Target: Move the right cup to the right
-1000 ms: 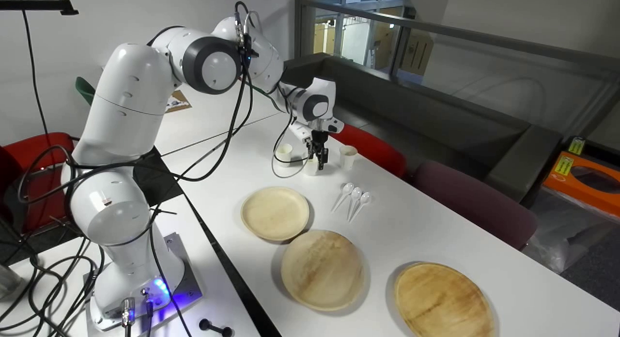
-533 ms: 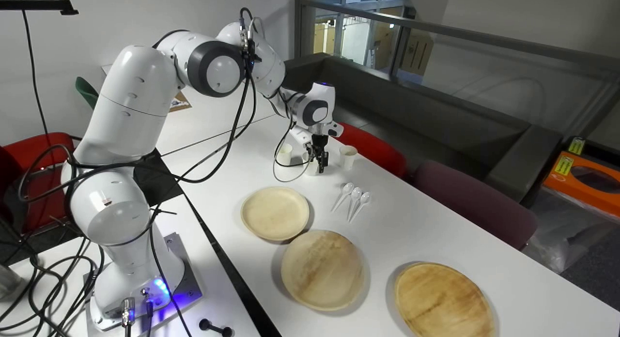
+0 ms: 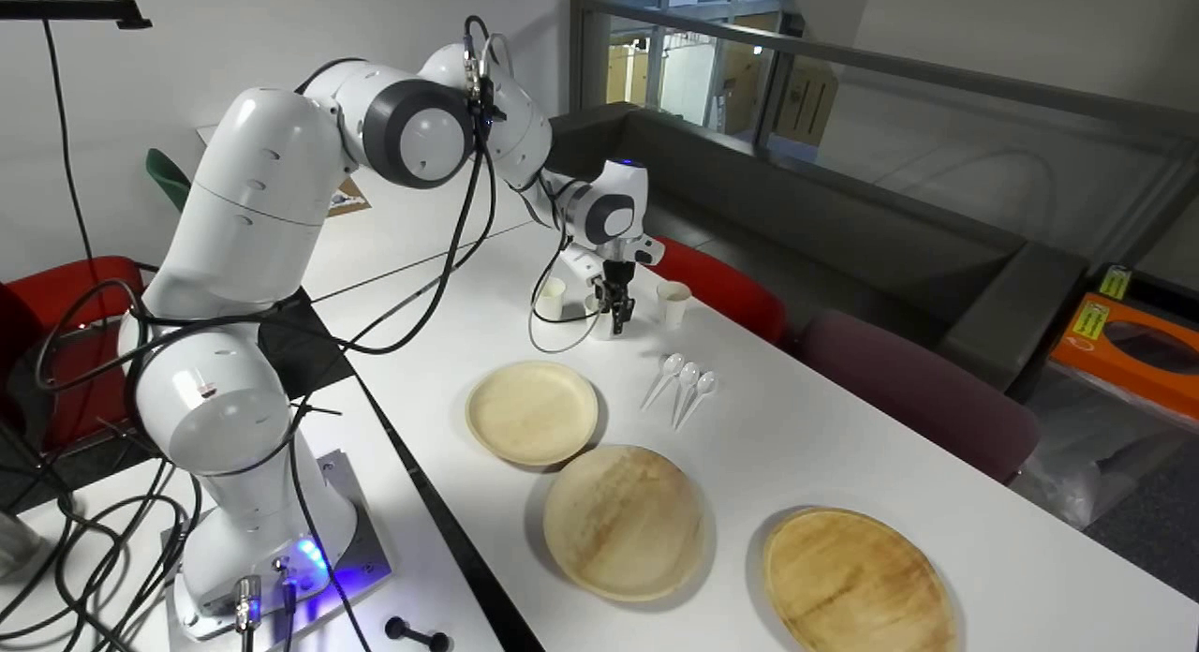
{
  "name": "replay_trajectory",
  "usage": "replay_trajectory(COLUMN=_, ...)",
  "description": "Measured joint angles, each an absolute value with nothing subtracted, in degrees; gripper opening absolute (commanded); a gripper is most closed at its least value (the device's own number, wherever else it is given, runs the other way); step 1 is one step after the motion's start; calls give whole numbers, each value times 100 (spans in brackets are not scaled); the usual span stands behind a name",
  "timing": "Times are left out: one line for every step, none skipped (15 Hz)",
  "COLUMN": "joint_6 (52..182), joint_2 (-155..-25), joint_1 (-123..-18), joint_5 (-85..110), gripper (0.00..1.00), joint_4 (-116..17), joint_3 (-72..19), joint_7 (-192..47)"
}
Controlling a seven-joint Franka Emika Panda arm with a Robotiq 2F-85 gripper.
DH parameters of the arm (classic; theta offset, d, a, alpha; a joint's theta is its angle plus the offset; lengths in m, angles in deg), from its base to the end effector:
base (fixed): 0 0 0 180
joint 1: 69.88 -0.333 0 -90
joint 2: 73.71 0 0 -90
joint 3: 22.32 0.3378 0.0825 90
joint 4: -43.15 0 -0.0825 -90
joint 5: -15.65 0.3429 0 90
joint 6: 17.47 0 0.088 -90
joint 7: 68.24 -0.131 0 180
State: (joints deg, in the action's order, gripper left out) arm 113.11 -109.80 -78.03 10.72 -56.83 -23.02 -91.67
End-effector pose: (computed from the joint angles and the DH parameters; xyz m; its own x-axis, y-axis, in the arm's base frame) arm 0.6331 0.0799 0.2290 0.9737 -0.2187 -0.0631 -0.2119 -0.9722 0.1001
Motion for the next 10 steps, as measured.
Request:
replay_trajectory(joint_6=11312, joint_2=-10980, joint_1=-7803, joint_5=1072, gripper=23, joint_4=-5683, joint_3=-2302, joint_7=-9166)
replay_trajectory(joint_6=11312, joint_2=-10980, joint_1=-7803, joint_5=1072, gripper=16, joint_4=-5683, joint_3=-2302, joint_7=-9166)
replay_trajectory(joint_6=11312, joint_2=-10980, joint_1=-7803, joint_5=1072, gripper=7, joint_4=-5683, joint_3=-2302, joint_7=-9166)
replay_trajectory(joint_6=11312, joint_2=-10980, joint_1=-7803, joint_5=1072, gripper=1, joint_4=-5683, joint_3=-2302, joint_7=-9166)
replay_trajectory(joint_6=11312, joint_2=-10980, joint_1=-7803, joint_5=1072, gripper=0, joint_4=-5683, joint_3=-2302, joint_7=-9165)
replay_trajectory(joint_6=11312, joint_2=-10979, joint_1=-7803, joint_5=1072, gripper=0, joint_4=-5683, joint_3=-2302, joint_7=-9165)
replay_trajectory(joint_6=11318, joint_2=-10974, joint_1=-7804, joint_5=1075, gripper=1, joint_4=-5679, joint_3=-2302, joint_7=-9165)
replay_trajectory(joint_6=11320, joint_2=-10957, joint_1=-7806, joint_5=1076, gripper=0, joint_4=-5671, joint_3=-2302, joint_7=-9164)
replay_trajectory(joint_6=11320, joint_2=-10938, joint_1=-7806, joint_5=1077, gripper=0, joint_4=-5670, joint_3=-2302, joint_7=-9164)
replay_trajectory(joint_6=11321, joint_2=-10913, joint_1=-7806, joint_5=1078, gripper=1, joint_4=-5670, joint_3=-2301, joint_7=-9163)
